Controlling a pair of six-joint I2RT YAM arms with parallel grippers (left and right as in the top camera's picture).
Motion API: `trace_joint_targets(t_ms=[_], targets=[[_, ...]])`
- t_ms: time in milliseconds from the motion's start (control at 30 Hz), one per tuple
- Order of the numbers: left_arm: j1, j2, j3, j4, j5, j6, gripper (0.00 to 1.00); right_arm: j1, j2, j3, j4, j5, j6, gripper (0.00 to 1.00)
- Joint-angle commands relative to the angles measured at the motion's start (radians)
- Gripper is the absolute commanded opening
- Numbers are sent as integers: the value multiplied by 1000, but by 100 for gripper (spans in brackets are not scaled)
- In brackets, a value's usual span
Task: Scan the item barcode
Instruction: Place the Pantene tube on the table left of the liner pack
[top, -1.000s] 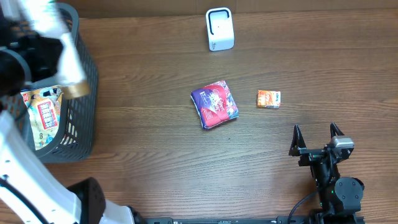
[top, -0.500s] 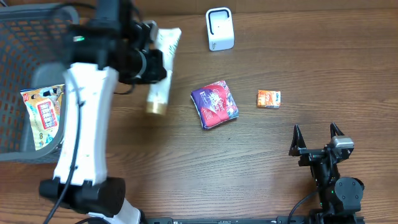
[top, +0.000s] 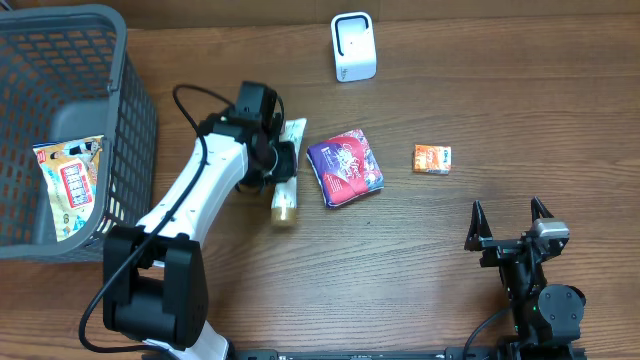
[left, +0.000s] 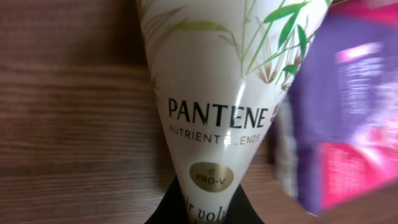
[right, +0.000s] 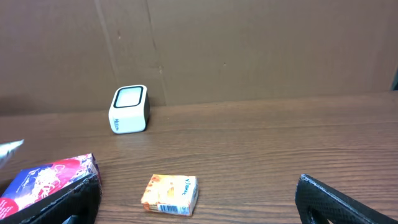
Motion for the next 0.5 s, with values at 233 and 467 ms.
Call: trace_joint_targets(t_ms=[233, 467], targets=[[-1, -18, -119, 132, -42, -63, 17, -1, -7, -10, 6, 9, -3, 100], [19, -18, 177, -108, -42, 42, 74, -1, -7, -10, 6, 9, -3, 100]])
